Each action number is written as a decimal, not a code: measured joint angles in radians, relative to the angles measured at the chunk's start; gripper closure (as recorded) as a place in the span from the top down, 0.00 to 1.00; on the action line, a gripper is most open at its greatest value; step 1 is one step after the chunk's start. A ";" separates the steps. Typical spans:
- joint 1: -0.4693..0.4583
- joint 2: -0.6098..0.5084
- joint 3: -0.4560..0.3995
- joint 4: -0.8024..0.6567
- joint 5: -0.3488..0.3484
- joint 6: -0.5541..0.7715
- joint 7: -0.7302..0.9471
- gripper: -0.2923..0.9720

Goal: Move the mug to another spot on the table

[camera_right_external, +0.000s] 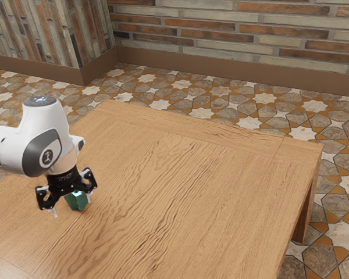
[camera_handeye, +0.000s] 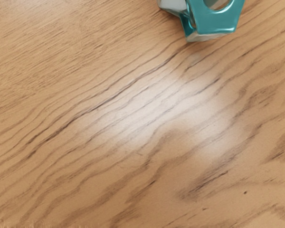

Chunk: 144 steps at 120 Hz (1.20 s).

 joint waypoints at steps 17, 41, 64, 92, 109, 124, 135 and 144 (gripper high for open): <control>0.052 0.165 0.007 0.064 0.060 0.078 -0.068 0.74; 0.071 0.273 0.016 0.106 0.153 0.142 -0.141 0.60; 0.072 0.347 0.050 0.142 0.222 0.169 -0.191 0.52; 0.072 0.425 0.091 0.180 0.258 0.197 -0.235 0.48; 0.084 0.449 0.096 0.194 0.258 0.210 -0.257 0.48; 0.088 0.464 0.095 0.188 0.257 0.226 -0.273 0.47; 0.087 0.467 0.097 0.186 0.256 0.234 -0.282 0.45; 0.090 0.470 0.095 0.183 0.256 0.239 -0.289 0.41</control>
